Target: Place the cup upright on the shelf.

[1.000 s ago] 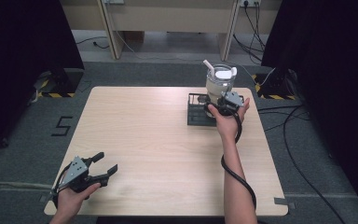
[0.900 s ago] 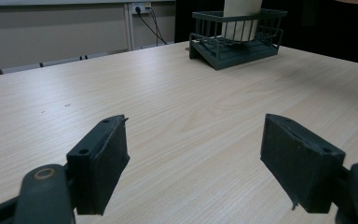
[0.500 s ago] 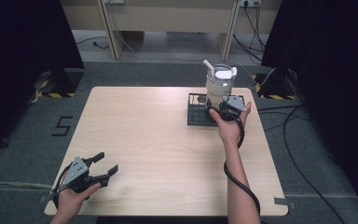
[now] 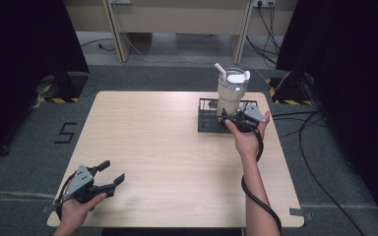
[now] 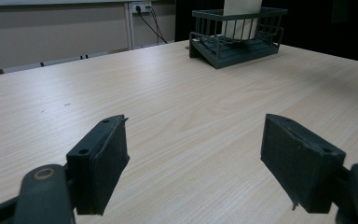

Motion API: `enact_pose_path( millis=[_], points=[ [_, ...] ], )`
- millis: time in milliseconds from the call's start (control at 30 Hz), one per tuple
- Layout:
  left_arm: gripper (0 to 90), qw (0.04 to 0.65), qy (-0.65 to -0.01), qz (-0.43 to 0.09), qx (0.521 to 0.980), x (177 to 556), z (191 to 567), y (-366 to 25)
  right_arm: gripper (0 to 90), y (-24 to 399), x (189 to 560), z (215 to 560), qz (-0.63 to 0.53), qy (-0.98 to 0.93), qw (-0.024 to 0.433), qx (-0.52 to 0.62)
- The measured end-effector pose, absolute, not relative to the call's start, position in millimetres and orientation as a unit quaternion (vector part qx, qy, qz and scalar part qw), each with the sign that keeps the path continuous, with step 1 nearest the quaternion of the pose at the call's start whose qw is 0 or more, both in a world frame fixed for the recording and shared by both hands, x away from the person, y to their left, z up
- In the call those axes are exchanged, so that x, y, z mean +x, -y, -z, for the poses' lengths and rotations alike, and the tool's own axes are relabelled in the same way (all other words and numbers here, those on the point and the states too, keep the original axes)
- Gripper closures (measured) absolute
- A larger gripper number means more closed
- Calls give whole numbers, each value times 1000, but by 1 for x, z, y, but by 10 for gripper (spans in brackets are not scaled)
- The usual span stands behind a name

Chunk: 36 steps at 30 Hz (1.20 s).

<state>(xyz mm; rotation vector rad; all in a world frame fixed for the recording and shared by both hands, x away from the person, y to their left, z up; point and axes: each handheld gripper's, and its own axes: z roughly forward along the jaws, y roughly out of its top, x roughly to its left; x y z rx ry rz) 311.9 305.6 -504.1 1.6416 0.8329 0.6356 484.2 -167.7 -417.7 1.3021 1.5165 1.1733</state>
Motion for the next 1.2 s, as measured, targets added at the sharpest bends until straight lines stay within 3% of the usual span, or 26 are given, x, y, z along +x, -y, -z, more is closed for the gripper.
enact_pose_path(
  millis=[1200],
  points=[
    [222,563,-356,-270,696,311,505,-304,132,193,429,434,-465,-601,384,524]
  ],
)
